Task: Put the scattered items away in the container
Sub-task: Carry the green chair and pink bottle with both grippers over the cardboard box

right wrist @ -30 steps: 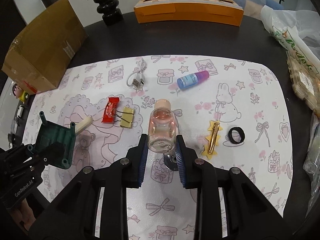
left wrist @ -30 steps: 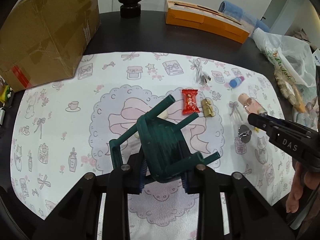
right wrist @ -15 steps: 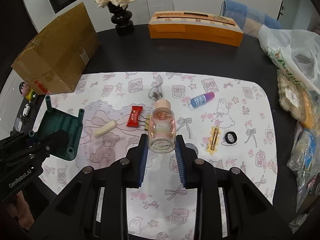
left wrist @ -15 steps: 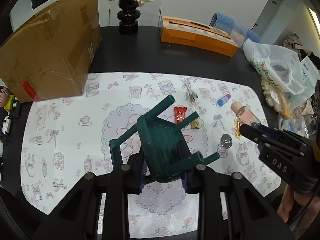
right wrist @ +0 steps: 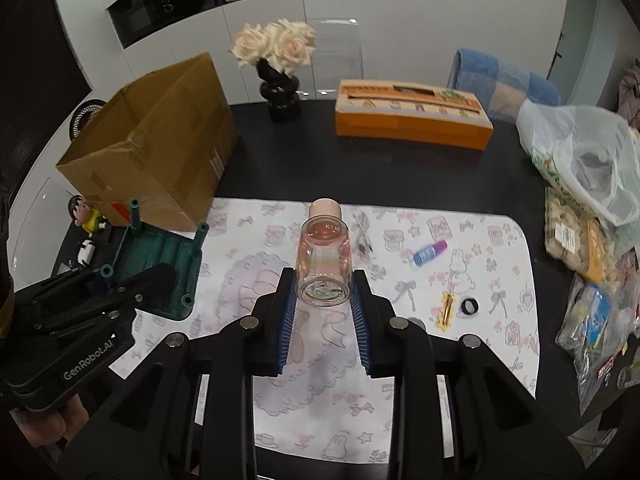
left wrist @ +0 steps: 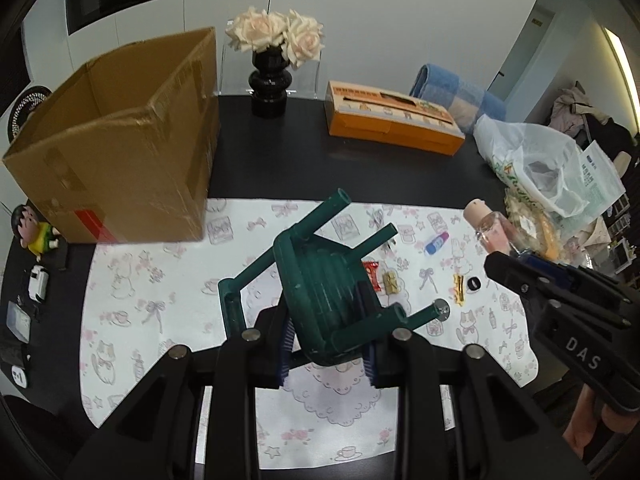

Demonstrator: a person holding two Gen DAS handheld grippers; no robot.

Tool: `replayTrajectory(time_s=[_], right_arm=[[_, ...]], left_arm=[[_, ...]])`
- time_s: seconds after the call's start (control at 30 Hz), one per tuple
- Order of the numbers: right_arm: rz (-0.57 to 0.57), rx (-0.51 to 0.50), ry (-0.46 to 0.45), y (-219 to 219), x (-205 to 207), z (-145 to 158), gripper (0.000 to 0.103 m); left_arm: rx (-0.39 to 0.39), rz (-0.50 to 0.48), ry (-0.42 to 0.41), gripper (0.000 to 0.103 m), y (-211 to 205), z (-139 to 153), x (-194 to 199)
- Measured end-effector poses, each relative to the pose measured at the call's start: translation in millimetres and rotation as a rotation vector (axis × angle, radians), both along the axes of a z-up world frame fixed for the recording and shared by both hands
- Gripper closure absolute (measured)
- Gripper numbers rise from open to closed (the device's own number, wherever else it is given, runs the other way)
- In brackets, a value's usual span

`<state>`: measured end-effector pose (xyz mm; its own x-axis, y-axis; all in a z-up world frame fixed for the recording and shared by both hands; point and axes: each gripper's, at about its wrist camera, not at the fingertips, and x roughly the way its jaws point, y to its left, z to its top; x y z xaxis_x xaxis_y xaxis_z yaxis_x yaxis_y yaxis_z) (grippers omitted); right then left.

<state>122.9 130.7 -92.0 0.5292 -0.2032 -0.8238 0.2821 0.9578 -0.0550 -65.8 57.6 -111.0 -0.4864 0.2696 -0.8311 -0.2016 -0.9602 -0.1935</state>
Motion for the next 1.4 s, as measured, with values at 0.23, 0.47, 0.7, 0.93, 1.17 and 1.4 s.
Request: replayTrajectory(time_s=[0.23,0.47,0.7,0.93,1.17,1.4], right_arm=[[0.054,-0.024,-0.030,41,35,31,0.075],[0.129,-0.018,-0.060,82,74,53,0.075],[0.204,-0.019,-0.074,126,116,67,0.075],[0.271,0.012,-0.077,161,158,74,0.075],[0.313,0.014,-0.062,192,198,73,0.075],[0.317,0.008,-0.030,203,237,64,0.075]], left_arm=[[-0.002,0.027,0.053,0.075,-38,34,-14],[-0.018,0.082,0.089,0.075,-79,60,-31],[-0.010,0.145,0.110,0.075,-124,76,-50],[-0.008,0.200,0.134,0.075,-168,89,-72],[-0.033,0.241,0.139,0.075,-201,92,-97],[-0.054,0.274,0.126,0.075,-225,89,-123]])
